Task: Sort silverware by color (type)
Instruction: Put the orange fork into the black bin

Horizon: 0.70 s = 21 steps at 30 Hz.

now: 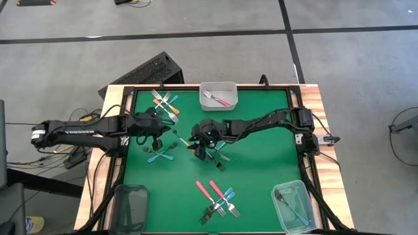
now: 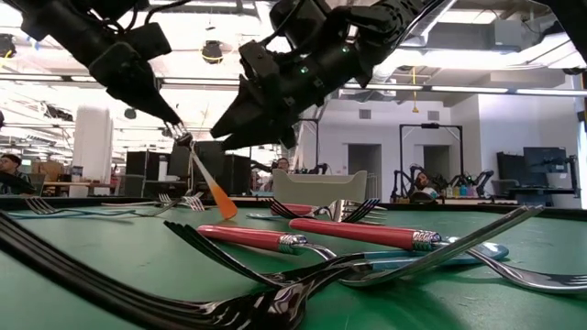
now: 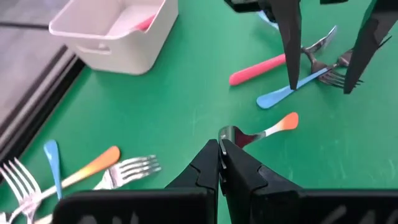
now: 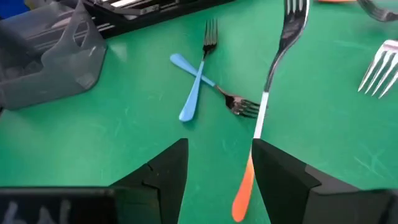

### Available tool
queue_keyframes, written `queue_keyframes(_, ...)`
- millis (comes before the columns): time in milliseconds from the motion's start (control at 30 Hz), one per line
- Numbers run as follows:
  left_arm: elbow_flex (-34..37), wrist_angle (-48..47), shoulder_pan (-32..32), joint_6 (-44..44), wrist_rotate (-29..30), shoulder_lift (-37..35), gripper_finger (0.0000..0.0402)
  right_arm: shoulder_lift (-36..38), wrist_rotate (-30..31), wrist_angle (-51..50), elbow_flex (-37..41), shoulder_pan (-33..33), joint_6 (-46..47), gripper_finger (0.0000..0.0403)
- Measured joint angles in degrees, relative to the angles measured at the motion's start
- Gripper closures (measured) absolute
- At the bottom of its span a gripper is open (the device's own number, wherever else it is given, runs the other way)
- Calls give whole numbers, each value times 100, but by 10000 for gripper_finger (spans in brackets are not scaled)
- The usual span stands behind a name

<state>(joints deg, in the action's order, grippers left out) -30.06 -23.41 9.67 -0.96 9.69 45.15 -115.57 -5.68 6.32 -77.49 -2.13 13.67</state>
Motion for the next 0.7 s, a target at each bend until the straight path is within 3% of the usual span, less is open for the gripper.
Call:
queue_keyframes(567, -7, 1417, -355, -546, -149, -2, 402, 0, -176, 41, 2, 113, 287, 247)
queue_keyframes(700, -7, 1433, -405, -671, -98, 0, 401, 0, 362, -340, 2, 144, 344, 258)
